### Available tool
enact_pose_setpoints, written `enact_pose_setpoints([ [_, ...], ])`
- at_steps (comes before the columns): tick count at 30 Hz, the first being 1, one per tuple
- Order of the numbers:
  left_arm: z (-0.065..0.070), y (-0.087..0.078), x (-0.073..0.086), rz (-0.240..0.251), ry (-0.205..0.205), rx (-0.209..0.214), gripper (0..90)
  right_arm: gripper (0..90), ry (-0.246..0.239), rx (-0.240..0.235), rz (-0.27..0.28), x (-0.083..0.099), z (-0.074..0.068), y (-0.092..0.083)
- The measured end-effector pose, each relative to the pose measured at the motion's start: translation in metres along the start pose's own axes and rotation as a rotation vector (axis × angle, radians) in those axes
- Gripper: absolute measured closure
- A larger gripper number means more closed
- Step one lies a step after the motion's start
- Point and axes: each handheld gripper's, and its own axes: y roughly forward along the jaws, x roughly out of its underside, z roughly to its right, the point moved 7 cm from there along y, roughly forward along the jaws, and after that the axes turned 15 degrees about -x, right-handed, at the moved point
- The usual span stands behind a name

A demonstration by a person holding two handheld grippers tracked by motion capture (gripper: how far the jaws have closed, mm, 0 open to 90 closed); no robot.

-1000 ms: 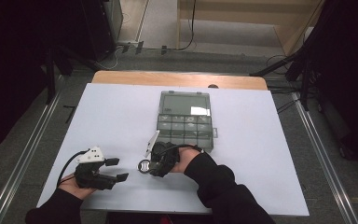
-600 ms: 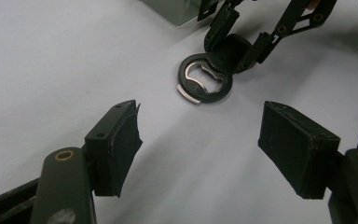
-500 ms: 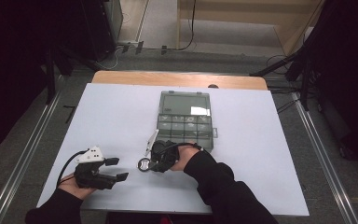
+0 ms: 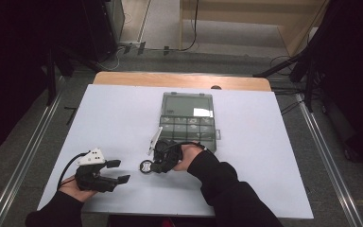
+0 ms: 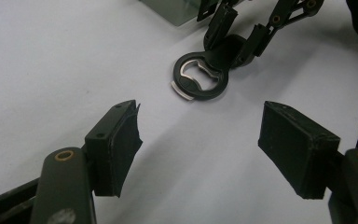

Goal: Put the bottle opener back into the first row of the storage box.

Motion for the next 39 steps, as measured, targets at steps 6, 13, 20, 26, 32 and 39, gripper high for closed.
enact_pose_setpoints([
  [6,-0.001,0.000,0.000,0.000,-0.004,0.001,28.4,65.6,0.017,-0.053,0.027,-0.001,-0.001,-0.002],
  [13,-0.001,-0.001,0.000,0.000,-0.005,0.001,28.4,65.6,0.002,-0.070,0.044,-0.002,-0.010,-0.014],
  [20,-0.001,0.000,0.000,-0.002,-0.003,-0.001,28.4,65.6,0.012,-0.053,0.055,0.000,-0.015,-0.029],
  [26,-0.001,0.000,0.000,-0.004,0.001,-0.002,28.4,65.6,0.022,-0.058,0.078,0.004,-0.016,-0.043],
  [32,-0.001,0.000,0.000,-0.005,-0.001,-0.001,28.4,65.6,0.038,-0.042,0.082,0.009,-0.016,-0.056],
  [39,-0.001,0.000,0.000,-0.002,-0.002,0.000,28.4,65.6,0.033,-0.041,0.110,0.013,-0.013,-0.071],
])
